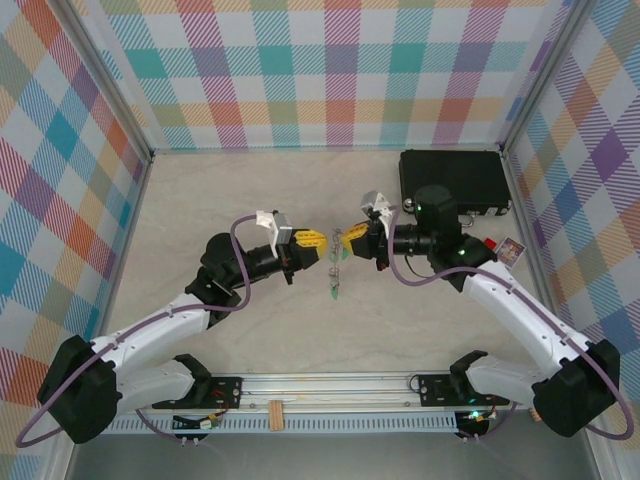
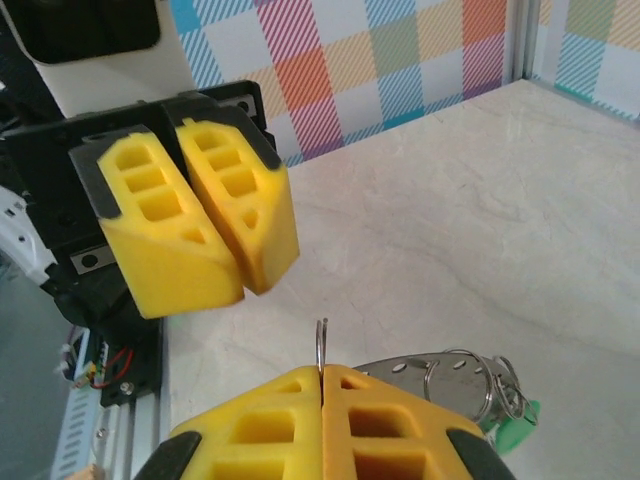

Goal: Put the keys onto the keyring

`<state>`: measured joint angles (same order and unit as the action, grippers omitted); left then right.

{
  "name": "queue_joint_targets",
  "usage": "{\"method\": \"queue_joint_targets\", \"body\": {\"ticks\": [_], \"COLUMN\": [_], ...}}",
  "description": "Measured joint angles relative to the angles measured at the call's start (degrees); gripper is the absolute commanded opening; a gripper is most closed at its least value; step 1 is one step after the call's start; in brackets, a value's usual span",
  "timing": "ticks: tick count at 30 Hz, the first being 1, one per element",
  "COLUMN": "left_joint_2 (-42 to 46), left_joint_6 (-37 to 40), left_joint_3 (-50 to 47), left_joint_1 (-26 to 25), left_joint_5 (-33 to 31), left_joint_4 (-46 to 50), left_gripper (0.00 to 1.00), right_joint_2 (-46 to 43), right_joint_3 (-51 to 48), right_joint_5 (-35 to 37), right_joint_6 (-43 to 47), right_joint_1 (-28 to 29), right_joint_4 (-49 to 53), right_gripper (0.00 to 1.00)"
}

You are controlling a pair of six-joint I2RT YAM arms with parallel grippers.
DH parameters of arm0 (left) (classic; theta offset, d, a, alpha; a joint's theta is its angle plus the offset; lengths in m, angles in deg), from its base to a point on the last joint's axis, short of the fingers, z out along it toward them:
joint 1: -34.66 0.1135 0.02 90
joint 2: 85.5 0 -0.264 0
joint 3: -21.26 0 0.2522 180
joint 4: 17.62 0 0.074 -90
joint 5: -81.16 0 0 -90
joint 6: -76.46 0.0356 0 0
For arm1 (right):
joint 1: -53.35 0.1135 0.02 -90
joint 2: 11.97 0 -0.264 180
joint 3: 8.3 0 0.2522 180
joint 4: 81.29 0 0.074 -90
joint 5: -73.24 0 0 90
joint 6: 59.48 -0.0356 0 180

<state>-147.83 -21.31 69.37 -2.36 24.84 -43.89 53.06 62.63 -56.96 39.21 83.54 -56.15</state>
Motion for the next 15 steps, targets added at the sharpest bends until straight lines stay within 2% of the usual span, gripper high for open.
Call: {"method": "queue_joint_targets", "body": {"ticks": [8,15], "left_joint_2": [0.07,-0.52], "left_joint_6": [3.28,5.62], "left_joint_3": [0.96,1.29], "left_joint_1": [0.96,0.96], "left_joint_5": [5.31,7.78], "left_joint_4": [4.37,5.4], "left_gripper": [0.17,0.17], "right_joint_2": [2.47,4.42], "right_joint_3": [6.86,7.78], "right_joint_5": [-0.37,-0.5], "right_joint_6": [13.68,17.59], "right_joint_1": [0.79,1.42], "right_joint_4": [14.14,18.93], "right_gripper": [0.0,0.0]}}
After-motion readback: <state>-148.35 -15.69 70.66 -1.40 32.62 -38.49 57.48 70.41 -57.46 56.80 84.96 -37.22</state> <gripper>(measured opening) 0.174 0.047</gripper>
